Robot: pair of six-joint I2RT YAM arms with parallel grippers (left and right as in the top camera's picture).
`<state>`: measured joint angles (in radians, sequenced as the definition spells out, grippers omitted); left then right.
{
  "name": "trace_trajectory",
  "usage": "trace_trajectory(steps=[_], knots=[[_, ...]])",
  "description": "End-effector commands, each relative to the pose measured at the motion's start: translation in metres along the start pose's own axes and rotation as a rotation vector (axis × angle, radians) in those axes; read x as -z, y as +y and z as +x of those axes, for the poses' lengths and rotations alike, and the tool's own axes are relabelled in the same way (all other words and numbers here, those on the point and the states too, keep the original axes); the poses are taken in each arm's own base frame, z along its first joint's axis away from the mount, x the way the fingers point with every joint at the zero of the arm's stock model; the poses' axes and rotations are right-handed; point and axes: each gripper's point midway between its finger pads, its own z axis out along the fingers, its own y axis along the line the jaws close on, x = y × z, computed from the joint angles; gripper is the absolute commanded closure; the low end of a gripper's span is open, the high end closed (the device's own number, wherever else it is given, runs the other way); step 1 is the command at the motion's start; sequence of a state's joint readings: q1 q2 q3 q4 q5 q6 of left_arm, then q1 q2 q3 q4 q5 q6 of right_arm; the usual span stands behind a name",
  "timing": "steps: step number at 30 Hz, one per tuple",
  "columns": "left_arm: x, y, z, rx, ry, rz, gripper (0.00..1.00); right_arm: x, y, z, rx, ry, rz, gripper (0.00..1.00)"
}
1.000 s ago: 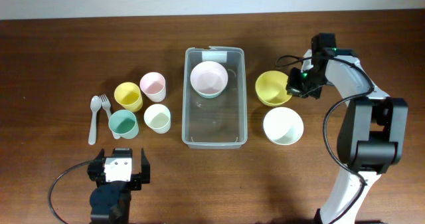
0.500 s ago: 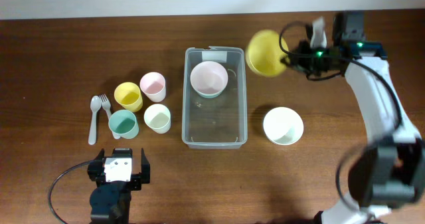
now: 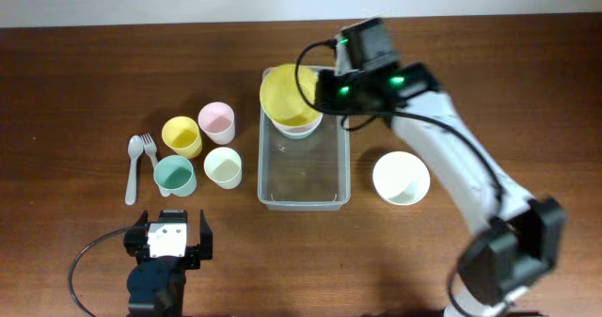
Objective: Pack container
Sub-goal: 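Carry the yellow bowl over the container and lower it onto the stack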
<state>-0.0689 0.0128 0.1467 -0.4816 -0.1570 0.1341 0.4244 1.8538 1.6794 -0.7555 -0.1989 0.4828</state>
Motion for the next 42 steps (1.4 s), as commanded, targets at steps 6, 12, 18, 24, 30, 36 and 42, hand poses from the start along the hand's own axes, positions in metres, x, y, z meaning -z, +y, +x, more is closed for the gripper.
trace_trajectory(steps=[6,12,18,24,30,36,42], knots=[[-0.001,0.0,0.002,0.011,0.0,0.001,0.0,-0.072,-0.062,-0.003,-0.081,-0.022,0.214,0.96],[-0.001,0.0,0.002,0.011,0.0,0.001,0.0,-0.086,-0.046,-0.013,-0.027,-0.001,0.015,0.91],[-0.001,0.0,0.002,0.011,0.0,0.001,0.0,-0.047,-0.006,-0.031,0.017,0.002,-0.208,0.75],[-0.001,0.0,0.002,0.011,0.0,0.001,0.0,0.027,-0.01,-0.049,0.02,-0.07,-0.169,0.67],[-0.001,0.0,0.002,0.011,0.0,0.001,0.0,0.076,-0.009,-0.054,0.039,-0.131,-0.153,0.74],[-0.001,0.0,0.002,0.011,0.0,0.001,0.0,0.033,-0.01,-0.04,0.12,-0.082,-0.06,0.65],[-0.001,0.0,0.002,0.011,0.0,0.001,0.0,-0.029,-0.04,-0.029,0.162,-0.019,0.069,0.59]])
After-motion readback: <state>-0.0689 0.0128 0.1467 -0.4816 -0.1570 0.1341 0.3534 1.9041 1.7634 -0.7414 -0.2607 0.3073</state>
